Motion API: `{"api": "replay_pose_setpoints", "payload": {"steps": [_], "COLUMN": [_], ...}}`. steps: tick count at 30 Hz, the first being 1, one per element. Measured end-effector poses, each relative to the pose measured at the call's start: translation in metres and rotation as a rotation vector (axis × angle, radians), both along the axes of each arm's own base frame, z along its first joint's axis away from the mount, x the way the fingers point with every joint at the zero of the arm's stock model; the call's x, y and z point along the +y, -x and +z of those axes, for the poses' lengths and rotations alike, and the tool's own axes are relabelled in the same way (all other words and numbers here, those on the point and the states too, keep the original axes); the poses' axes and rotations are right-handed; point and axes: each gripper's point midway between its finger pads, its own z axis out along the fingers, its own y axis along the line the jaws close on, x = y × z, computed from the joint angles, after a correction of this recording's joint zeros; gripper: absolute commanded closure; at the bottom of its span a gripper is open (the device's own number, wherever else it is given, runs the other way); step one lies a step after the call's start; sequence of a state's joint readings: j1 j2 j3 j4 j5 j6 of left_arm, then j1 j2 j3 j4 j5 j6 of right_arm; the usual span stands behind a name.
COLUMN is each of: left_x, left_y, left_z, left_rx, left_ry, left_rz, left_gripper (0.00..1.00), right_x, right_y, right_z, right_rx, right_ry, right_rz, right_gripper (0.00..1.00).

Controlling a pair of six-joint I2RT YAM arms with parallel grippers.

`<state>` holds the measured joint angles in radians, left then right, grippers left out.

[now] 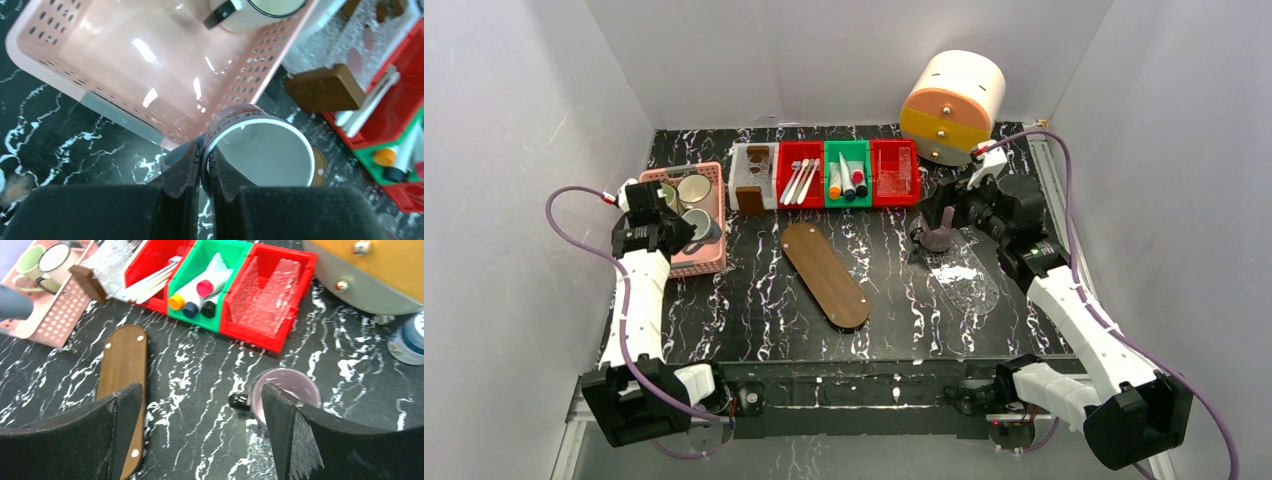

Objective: Prepare toiletry sets of a toothbrush and toothpaste on the tray
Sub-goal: Pick up the cup from the storage box.

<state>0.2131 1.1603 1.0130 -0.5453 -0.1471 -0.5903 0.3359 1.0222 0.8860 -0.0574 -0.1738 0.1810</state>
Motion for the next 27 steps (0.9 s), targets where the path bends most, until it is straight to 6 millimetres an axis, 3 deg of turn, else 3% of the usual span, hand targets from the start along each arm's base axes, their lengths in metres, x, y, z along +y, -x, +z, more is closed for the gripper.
{"api": "replay_pose_setpoints", "payload": {"steps": [10, 17, 23, 27], "left_x": [-0.046, -0.125, -0.145, -0.167], "left_y": [0.003, 0.002, 0.007, 0.007], "left_z": [0.03, 0.023, 0.001, 0.0], "left_rx": [-0.121, -0.109, -0.099, -0.117], "left_ry": [0.12, 0.14, 0.149, 0.152], "left_rz": [-0.094, -0.277, -0.254, -0.272], "left_gripper": [1.0, 1.0, 1.0, 1.0], "right_x": [0.078, 0.123, 0.143, 0.155], "right_y": [0.032, 0.045, 0.059, 0.065], "right_z": [-0.02, -0.017, -0.018, -0.02], "right_rx": [0.095, 0.115, 0.134, 0.149], "right_ry": [0.043, 0.062, 0.075, 0.087], "right_rz": [0.154, 0.188, 0.176, 0.169], "right_gripper": [0.07, 0.08, 0.08, 0.09]}}
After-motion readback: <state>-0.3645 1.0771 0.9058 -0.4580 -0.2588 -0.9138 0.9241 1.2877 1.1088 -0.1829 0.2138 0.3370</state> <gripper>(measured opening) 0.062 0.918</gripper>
